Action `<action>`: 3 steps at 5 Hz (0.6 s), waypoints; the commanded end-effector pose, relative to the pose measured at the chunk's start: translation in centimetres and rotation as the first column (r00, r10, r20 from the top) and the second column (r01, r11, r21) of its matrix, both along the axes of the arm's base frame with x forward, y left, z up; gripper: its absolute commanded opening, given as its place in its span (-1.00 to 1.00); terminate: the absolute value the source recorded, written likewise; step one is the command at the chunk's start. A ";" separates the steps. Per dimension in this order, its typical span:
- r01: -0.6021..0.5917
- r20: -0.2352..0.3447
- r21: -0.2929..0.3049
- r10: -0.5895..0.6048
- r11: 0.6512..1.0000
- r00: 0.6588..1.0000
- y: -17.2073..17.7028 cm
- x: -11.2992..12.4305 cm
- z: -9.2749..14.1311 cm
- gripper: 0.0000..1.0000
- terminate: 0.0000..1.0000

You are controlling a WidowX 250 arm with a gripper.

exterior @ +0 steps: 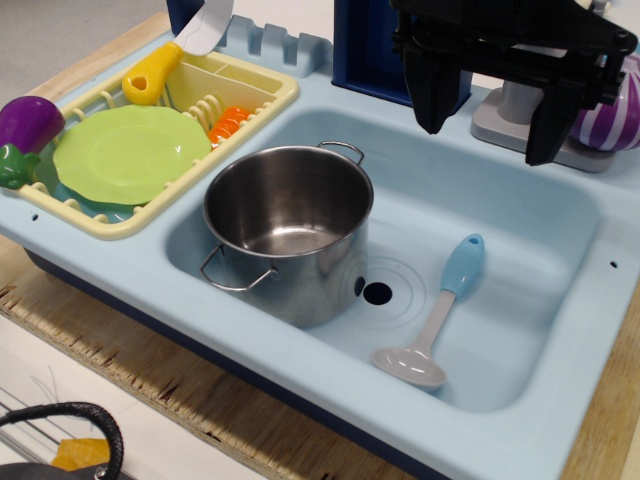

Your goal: Put spoon in pot

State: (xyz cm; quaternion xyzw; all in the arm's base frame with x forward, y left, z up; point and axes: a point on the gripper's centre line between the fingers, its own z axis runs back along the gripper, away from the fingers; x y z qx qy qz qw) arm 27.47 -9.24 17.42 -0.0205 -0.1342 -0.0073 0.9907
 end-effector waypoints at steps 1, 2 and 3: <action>0.000 0.000 0.000 0.000 1.000 1.000 0.0 0.0 0.0 1.00 -1.00; -0.036 -0.016 -0.015 0.036 0.999 0.999 -0.6 0.3 -1.3 1.00 -1.00; -0.060 0.018 -0.011 0.060 0.998 0.998 -1.4 0.6 -2.6 1.00 -1.00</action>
